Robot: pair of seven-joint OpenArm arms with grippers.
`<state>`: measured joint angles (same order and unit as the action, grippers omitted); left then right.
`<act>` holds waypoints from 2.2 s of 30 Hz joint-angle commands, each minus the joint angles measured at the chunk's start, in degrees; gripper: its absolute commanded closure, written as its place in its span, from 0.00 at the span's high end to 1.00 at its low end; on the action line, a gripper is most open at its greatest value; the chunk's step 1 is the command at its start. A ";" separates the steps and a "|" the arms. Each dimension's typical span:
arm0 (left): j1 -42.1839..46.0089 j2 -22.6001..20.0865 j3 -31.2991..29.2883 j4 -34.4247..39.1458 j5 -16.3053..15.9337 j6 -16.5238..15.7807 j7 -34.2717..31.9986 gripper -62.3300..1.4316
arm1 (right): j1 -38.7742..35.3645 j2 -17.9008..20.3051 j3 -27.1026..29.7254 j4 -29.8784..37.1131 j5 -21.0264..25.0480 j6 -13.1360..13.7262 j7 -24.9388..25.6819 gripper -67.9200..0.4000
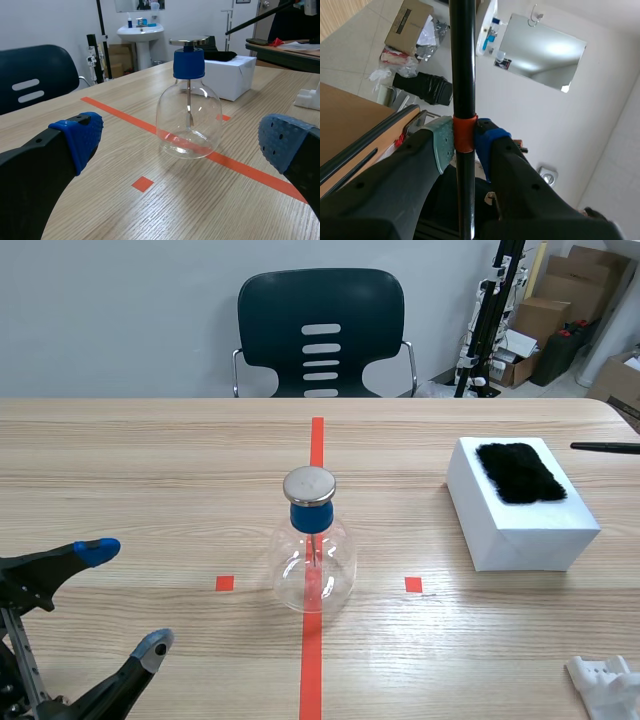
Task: Do the electroscope experiment. rub the rod on the fur
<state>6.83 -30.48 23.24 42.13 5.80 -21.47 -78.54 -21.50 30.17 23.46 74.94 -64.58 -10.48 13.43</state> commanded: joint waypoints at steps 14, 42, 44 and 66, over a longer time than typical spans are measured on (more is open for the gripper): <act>-0.20 -0.02 0.04 0.68 -0.42 -0.11 -1.01 1.00 | 3.26 -0.72 -6.12 1.33 -5.33 3.52 -4.42 0.01; -0.20 -0.02 0.04 0.68 -0.39 -0.11 -1.01 1.00 | 8.70 -2.71 -12.90 1.33 -5.75 9.25 -10.58 0.01; -0.20 -0.02 0.04 0.68 -0.39 -0.11 -1.01 1.00 | 6.60 -2.69 -11.74 1.33 -5.73 8.94 -10.40 0.01; -0.20 -0.02 0.04 0.68 -0.42 -0.11 -1.03 1.00 | 12.15 -5.09 -14.19 0.85 -4.87 12.70 -15.93 0.01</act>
<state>6.81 -30.50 23.24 42.13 5.78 -21.47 -78.54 -9.47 24.10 8.67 75.26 -69.17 2.85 -1.83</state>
